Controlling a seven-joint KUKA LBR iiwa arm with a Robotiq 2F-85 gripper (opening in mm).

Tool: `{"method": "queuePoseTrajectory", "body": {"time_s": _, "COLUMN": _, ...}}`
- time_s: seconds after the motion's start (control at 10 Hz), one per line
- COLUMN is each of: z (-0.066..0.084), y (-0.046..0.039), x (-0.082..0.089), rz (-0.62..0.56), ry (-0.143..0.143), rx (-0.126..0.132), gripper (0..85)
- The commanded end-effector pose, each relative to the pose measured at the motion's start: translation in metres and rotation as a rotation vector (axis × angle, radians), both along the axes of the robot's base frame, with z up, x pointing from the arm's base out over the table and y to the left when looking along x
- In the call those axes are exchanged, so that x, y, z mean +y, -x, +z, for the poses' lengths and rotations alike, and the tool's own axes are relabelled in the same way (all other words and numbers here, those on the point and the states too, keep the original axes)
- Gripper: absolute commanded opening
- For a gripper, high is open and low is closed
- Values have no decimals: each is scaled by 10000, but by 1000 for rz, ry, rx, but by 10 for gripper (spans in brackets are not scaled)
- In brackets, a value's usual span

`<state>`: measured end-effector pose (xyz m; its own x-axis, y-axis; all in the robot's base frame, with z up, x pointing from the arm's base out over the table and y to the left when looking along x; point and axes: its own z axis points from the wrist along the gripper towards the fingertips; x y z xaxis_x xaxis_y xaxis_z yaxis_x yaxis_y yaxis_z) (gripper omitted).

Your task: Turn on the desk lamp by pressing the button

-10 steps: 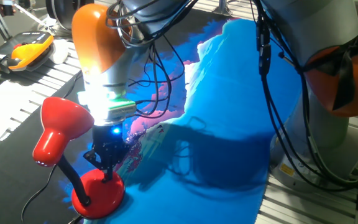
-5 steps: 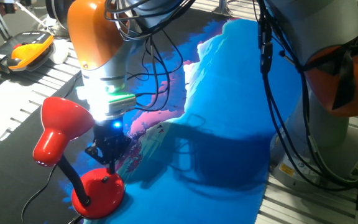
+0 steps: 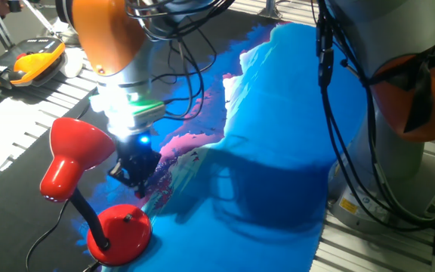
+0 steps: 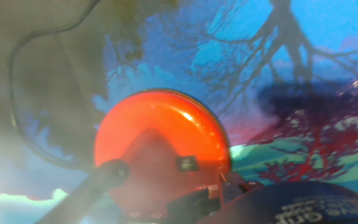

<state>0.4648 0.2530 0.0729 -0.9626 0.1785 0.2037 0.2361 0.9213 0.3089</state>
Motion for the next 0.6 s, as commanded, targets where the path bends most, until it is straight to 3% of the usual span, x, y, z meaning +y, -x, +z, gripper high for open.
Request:
{"method": "queuePoseTrajectory", "body": {"time_s": 0.0, "z": 4, "y": -20, "x": -99, "rz": 17, "ry": 1, "rx": -4, "gripper": 0}}
{"method": "queuePoseTrajectory", "body": {"time_s": 0.2, "z": 80, "y": -85, "x": -237, "rz": 40, "ry": 17, "rx": 0, "gripper": 0}}
{"method": "queuePoseTrajectory", "body": {"time_s": 0.4, "z": 175, "y": -154, "x": -363, "rz": 81, "ry": 73, "rx": -8, "gripper": 0}}
{"method": "queuePoseTrajectory", "body": {"time_s": 0.5, "z": 220, "y": -191, "x": -430, "rz": 94, "ry": 84, "rx": -13, "gripper": 0}}
